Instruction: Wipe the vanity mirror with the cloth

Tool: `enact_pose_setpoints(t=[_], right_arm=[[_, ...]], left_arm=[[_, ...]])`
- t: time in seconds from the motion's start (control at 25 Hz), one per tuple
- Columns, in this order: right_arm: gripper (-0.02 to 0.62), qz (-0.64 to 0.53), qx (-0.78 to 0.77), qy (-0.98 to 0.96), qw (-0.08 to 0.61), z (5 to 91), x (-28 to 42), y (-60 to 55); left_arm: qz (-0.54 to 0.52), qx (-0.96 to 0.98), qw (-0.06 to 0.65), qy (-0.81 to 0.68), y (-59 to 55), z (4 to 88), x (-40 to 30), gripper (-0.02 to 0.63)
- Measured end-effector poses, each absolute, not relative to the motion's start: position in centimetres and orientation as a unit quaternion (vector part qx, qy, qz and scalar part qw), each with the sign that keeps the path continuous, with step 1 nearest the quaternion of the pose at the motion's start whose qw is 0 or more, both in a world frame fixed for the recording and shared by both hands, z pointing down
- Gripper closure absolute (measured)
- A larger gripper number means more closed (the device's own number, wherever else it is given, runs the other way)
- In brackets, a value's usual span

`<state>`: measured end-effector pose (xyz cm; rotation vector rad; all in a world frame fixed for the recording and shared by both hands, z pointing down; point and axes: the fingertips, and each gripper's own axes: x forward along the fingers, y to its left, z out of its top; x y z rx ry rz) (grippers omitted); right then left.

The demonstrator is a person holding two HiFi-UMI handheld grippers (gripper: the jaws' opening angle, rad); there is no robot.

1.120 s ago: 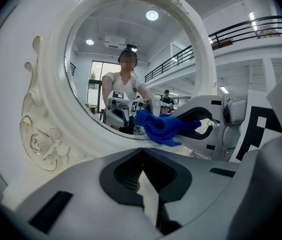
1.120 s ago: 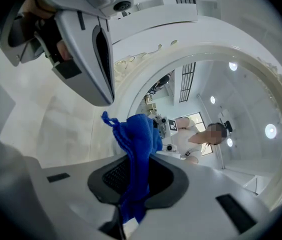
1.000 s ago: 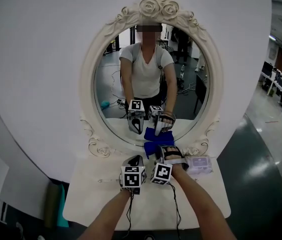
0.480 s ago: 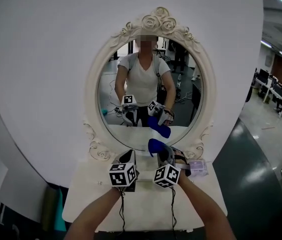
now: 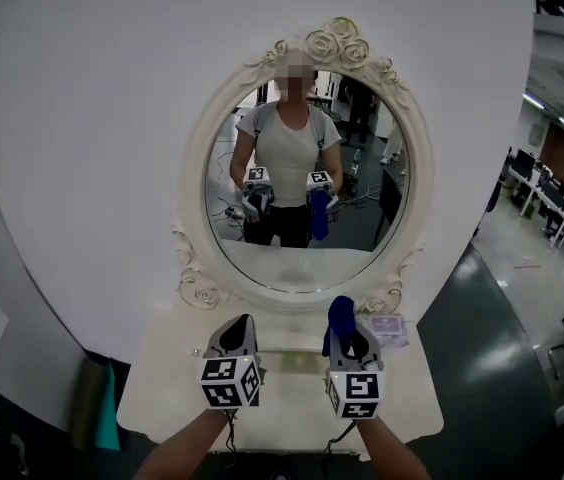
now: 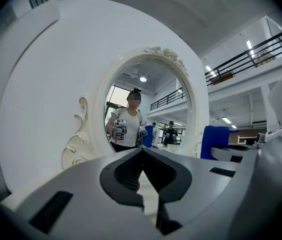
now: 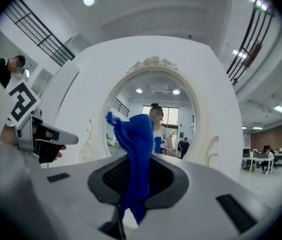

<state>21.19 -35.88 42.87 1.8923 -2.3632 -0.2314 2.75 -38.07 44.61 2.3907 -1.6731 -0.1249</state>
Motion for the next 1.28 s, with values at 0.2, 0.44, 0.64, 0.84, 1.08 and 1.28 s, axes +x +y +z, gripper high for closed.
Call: enact_pose_setpoints(t=[0.2, 0.44, 0.64, 0.84, 1.08, 1.28], right_arm=[[0.529, -0.021, 0.619, -0.784, 0.043, 46.4, 20.6, -31.7], [0.529, 0.019, 0.632, -0.774, 0.029, 47.8, 20.6, -29.1], [0.529, 0.029, 0.640, -0.768, 0.019, 47.5, 20.1, -28.1], [0.531, 0.036, 0.641, -0.767, 0.025, 48.0, 19.8, -27.6], [0.531, 0.035, 0.640, -0.767, 0.028, 48.1, 19.5, -27.2], [0.531, 0.033, 0.641, -0.766, 0.032, 48.1, 19.9, -27.4]], left_arm=[[-0.036, 0.817, 0.068, -0.572, -33.6, 45.4, 1.9, 0.601], [-0.022, 0.825, 0.060, -0.562, -31.3, 46.3, 0.8, 0.601], [-0.017, 0.826, 0.070, -0.560, -30.5, 47.0, 0.2, 0.602], [-0.017, 0.825, 0.071, -0.561, -30.1, 47.2, 0.3, 0.601], [-0.017, 0.823, 0.072, -0.563, -29.8, 47.2, 0.4, 0.602], [-0.014, 0.823, 0.075, -0.563, -29.7, 47.6, 0.9, 0.601]])
